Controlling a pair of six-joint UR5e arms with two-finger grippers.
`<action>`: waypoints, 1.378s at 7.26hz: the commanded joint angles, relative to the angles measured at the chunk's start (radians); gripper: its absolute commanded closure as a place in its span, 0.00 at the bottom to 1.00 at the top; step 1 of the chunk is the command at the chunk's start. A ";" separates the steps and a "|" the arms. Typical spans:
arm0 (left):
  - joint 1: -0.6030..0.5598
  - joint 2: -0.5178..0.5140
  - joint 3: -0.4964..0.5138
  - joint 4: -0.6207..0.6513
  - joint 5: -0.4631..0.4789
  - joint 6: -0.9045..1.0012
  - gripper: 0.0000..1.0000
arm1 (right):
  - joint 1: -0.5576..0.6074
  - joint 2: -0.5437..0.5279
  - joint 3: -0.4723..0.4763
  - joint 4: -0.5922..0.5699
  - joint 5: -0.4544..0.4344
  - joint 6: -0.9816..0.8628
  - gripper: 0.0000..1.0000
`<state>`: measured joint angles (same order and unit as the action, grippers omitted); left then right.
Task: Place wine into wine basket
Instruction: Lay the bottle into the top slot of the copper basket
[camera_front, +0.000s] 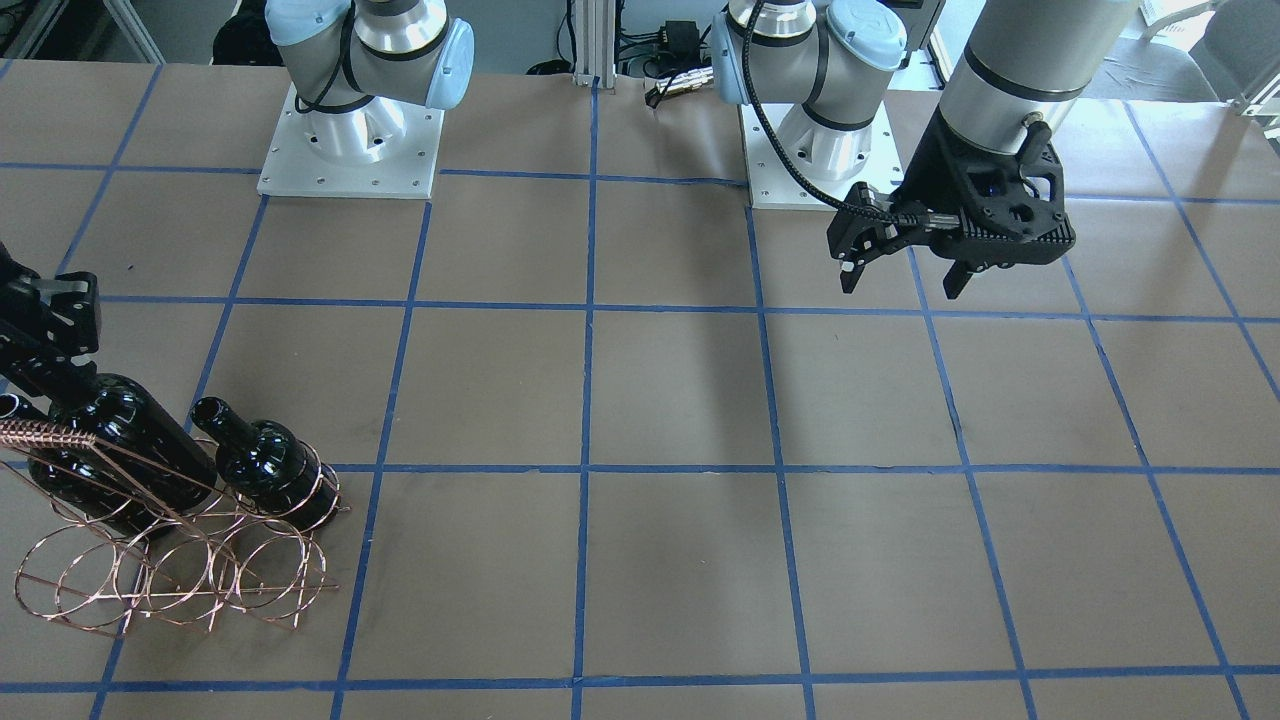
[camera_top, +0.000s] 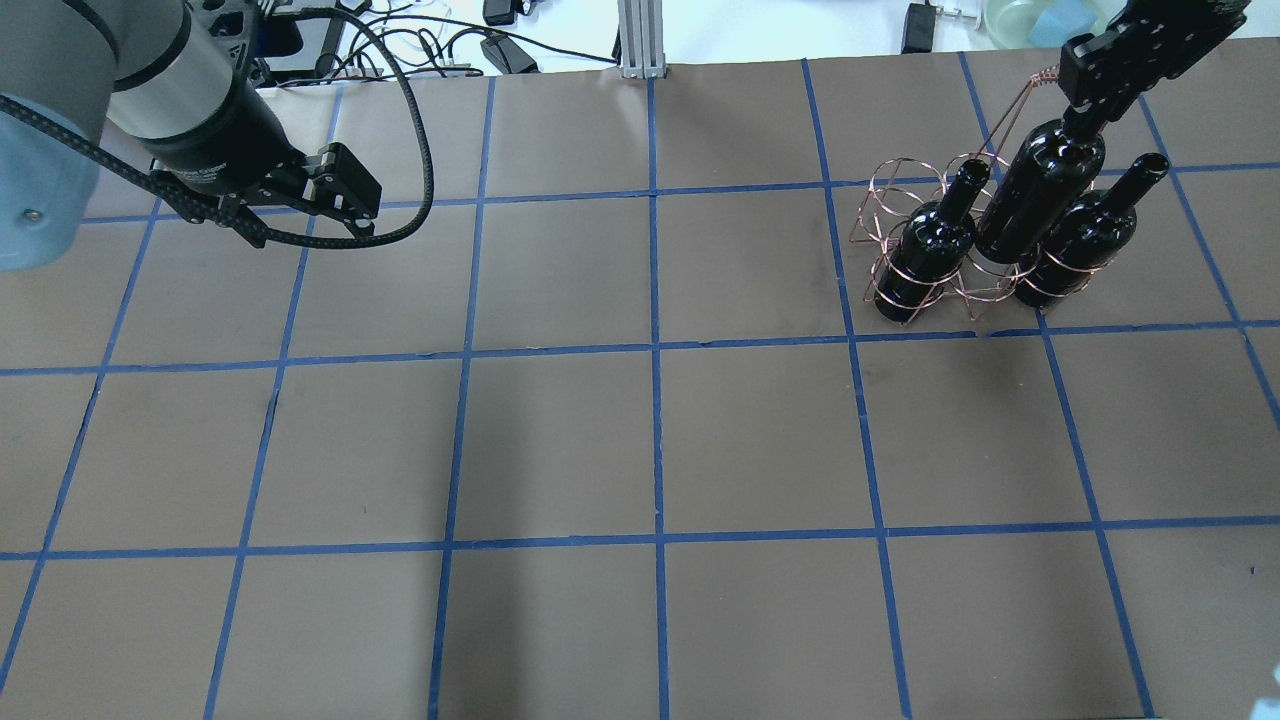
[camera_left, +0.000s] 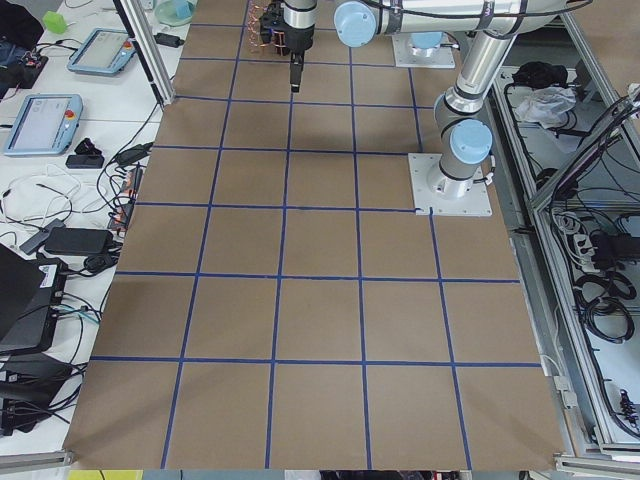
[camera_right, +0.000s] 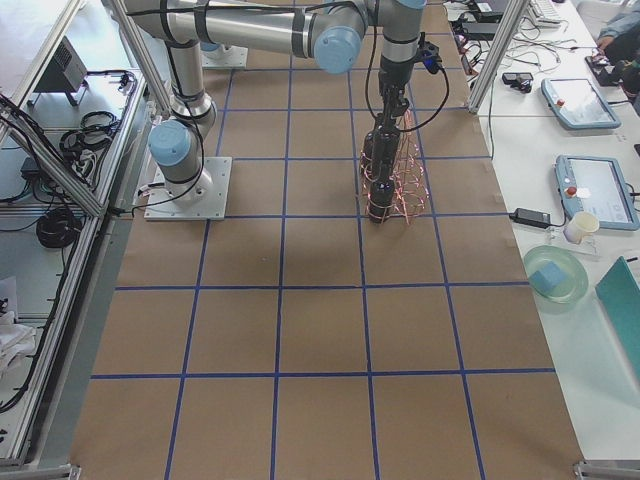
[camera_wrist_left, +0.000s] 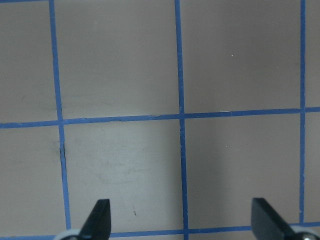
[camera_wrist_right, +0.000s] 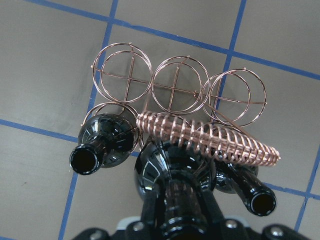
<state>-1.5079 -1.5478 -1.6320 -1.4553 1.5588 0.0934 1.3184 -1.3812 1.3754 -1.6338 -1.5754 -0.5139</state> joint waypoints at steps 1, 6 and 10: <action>0.000 -0.011 -0.002 -0.002 -0.005 -0.001 0.00 | -0.001 -0.001 0.017 -0.001 0.002 0.000 1.00; 0.000 -0.015 -0.003 0.013 -0.002 0.006 0.00 | -0.001 0.028 0.051 -0.047 0.000 0.000 1.00; 0.003 -0.021 -0.003 0.012 -0.002 0.006 0.00 | -0.001 0.044 0.145 -0.165 0.002 -0.026 1.00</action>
<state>-1.5050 -1.5677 -1.6352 -1.4423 1.5581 0.1002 1.3177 -1.3388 1.4831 -1.7558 -1.5734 -0.5371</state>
